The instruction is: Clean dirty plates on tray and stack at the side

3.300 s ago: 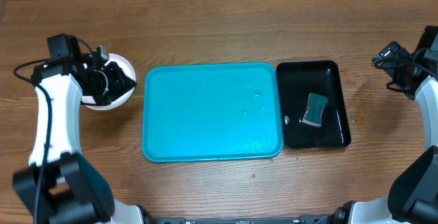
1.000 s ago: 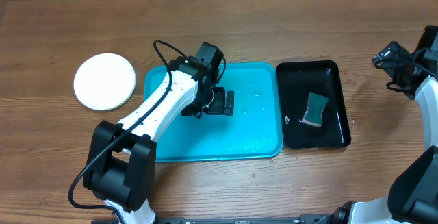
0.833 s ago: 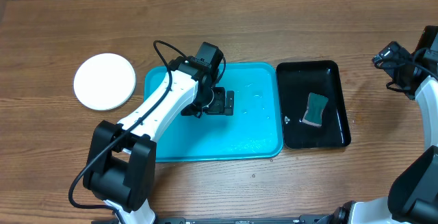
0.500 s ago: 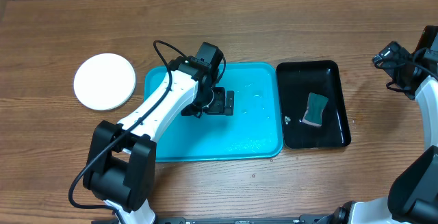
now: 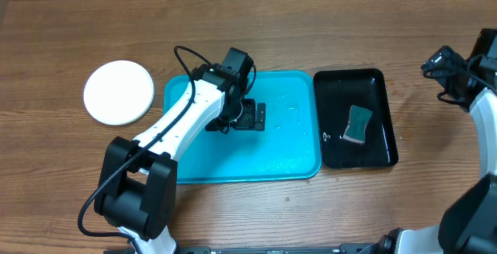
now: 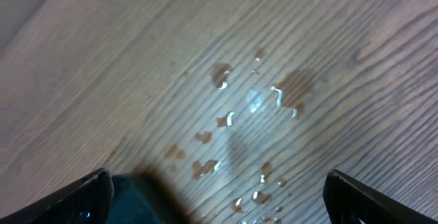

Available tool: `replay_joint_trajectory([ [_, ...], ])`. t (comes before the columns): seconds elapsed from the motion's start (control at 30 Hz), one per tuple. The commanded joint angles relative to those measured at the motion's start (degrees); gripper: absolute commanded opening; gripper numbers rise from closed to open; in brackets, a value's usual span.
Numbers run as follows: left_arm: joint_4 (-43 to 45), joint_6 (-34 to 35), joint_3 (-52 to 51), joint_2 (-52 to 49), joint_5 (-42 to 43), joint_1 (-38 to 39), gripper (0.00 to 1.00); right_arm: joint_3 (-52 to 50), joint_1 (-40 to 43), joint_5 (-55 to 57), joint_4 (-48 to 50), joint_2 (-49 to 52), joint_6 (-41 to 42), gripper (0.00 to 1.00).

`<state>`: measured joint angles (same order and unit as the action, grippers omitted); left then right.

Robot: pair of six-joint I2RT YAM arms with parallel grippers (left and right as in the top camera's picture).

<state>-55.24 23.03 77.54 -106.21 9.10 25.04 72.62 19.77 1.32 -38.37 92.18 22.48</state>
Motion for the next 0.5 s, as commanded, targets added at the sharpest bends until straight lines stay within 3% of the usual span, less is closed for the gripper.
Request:
replay_joint_trajectory([
  [0.0, 0.1, 0.6, -0.2, -0.9, -0.7, 0.1, 1.00, 0.1, -3.1, -0.1, 0.3, -6.7, 0.3, 1.00],
  [0.17, 0.1, 0.6, -0.2, -0.9, -0.7, 0.1, 1.00, 0.1, -10.2, -0.1, 0.3, -15.9, 0.3, 1.00],
  [0.47, 0.1, 0.6, -0.2, -0.9, -0.7, 0.1, 1.00, 0.1, -30.0, 0.1, 0.2, -35.6, 0.2, 1.00],
])
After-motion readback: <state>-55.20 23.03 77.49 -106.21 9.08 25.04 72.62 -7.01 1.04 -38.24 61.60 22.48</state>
